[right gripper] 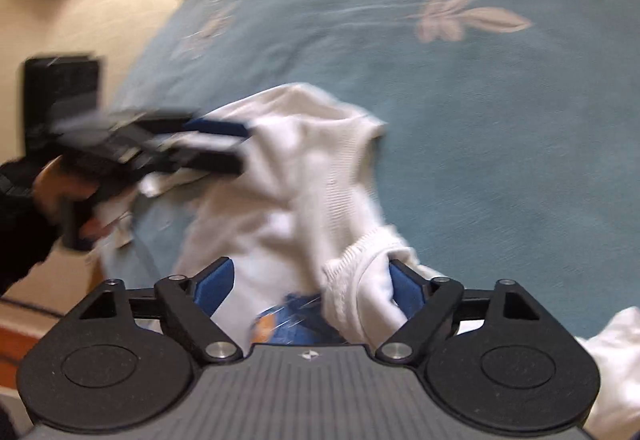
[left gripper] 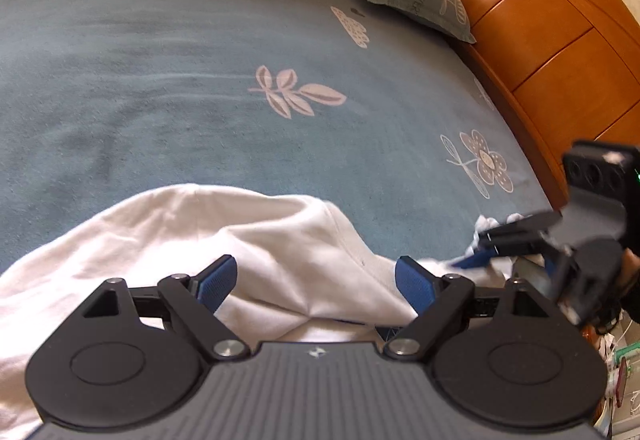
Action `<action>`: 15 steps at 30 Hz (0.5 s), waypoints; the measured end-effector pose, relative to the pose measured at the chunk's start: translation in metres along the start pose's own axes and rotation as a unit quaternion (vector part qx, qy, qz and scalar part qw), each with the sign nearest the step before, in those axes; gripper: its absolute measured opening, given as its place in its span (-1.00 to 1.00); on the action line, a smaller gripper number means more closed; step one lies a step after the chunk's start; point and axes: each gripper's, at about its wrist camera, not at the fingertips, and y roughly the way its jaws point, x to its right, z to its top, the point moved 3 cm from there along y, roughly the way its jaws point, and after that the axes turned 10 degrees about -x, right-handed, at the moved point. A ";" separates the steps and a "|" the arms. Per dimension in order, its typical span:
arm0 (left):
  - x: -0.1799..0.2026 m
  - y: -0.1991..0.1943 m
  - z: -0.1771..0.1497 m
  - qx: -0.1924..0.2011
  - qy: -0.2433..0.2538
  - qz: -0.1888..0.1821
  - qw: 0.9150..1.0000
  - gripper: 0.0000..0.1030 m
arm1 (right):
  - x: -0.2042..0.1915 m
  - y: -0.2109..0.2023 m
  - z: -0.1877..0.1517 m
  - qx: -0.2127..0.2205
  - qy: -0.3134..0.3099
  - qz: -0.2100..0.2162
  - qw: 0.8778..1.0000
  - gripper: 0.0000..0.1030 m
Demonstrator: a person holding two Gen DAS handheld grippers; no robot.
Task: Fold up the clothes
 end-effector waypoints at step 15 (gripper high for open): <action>0.007 0.012 -0.001 -0.021 0.017 -0.011 1.000 0.67 | -0.010 -0.027 -0.001 0.053 0.003 0.056 0.997 0.71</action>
